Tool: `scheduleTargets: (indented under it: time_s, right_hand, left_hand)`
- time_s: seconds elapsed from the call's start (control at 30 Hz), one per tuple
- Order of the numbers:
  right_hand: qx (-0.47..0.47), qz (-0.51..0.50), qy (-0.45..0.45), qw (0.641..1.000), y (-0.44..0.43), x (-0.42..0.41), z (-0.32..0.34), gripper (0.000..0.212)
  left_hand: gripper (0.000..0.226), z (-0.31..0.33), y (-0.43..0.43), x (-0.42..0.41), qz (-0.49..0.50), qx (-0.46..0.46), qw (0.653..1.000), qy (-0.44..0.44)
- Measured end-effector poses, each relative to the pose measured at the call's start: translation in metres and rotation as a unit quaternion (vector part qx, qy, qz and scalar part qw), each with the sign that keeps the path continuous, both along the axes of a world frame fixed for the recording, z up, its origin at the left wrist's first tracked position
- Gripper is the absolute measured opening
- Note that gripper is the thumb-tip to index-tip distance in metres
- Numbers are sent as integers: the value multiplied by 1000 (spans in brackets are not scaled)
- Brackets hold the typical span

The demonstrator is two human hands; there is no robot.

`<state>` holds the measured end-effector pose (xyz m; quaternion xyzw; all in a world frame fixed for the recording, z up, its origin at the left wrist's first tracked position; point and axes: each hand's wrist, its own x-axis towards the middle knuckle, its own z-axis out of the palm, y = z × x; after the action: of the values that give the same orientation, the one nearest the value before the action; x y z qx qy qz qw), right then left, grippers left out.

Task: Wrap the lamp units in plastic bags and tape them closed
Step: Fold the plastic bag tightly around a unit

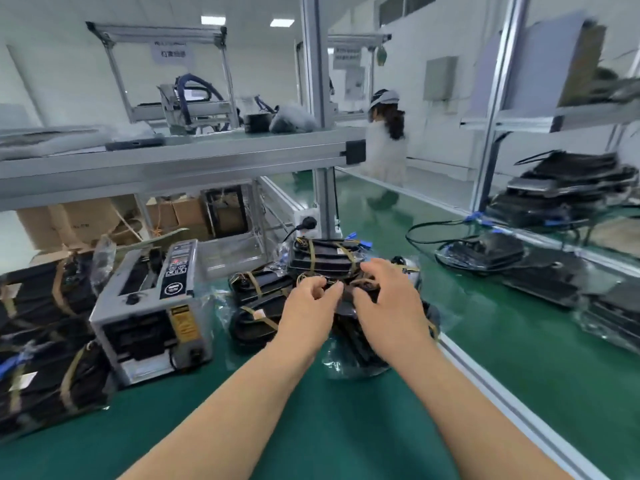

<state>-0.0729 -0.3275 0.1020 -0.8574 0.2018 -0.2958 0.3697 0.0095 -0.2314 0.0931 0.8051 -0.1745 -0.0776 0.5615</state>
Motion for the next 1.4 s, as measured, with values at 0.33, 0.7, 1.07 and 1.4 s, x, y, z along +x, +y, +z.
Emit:
scheduleTargets:
  time_s: [0.33,0.7,1.07,1.4]
  right_hand:
    - [105,-30,142,984,-69,31,-31,23]
    - [188,-22,-79,979,-29,7,-34,53]
    - [463,255,-145,836,61,-6,-21,83]
    - [329,379,15,865,134,-6,-38,50]
  left_hand:
    - [72,6,-83,39,-18,98,983,151]
    - [19,-6,-47,13,-17,-93,989,115]
    - [62,-40,153,-30,-31,-313,938,148]
    - [64,-80,231,-44,66,-159,979,107]
